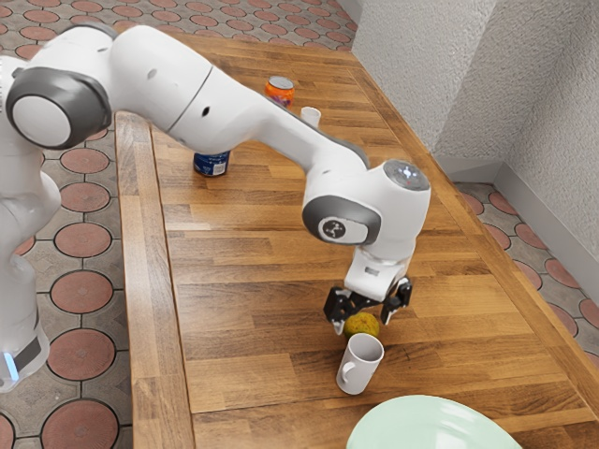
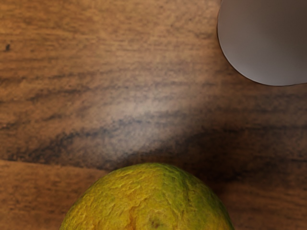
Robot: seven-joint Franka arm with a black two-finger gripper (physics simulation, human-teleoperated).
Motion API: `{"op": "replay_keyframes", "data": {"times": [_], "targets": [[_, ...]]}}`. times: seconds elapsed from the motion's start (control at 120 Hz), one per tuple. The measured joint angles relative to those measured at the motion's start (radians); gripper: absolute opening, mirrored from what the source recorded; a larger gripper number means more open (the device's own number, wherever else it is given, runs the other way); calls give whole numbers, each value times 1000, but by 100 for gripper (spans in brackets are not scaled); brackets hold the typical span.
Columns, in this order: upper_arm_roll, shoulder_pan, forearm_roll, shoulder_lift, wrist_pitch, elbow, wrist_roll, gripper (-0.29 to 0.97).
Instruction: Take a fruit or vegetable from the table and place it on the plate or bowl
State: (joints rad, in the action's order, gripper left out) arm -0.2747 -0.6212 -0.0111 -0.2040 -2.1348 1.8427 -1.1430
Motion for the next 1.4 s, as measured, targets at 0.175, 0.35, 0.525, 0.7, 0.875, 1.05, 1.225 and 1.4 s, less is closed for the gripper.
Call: {"op": "replay_keyframes", "data": {"times": [0.175, 0.35, 0.525, 0.7, 0.875, 1.05, 1.225, 1.4], "targets": [[0, 0, -4, -10, -2, 0, 1, 68], [0, 0, -5, -24, -5, 0, 2, 68], [0, 5, -6, -37, -17, 0, 2, 66], [0, 4, -6, -46, -37, 0, 2, 42], [0, 5, -5, -46, -55, -1, 6, 34], [-6, 7, -4, -34, -59, -11, 7, 34], [-11, 5, -1, 60, -8, -117, 4, 33], [11, -91, -4, 136, 60, -153, 4, 34]]}}
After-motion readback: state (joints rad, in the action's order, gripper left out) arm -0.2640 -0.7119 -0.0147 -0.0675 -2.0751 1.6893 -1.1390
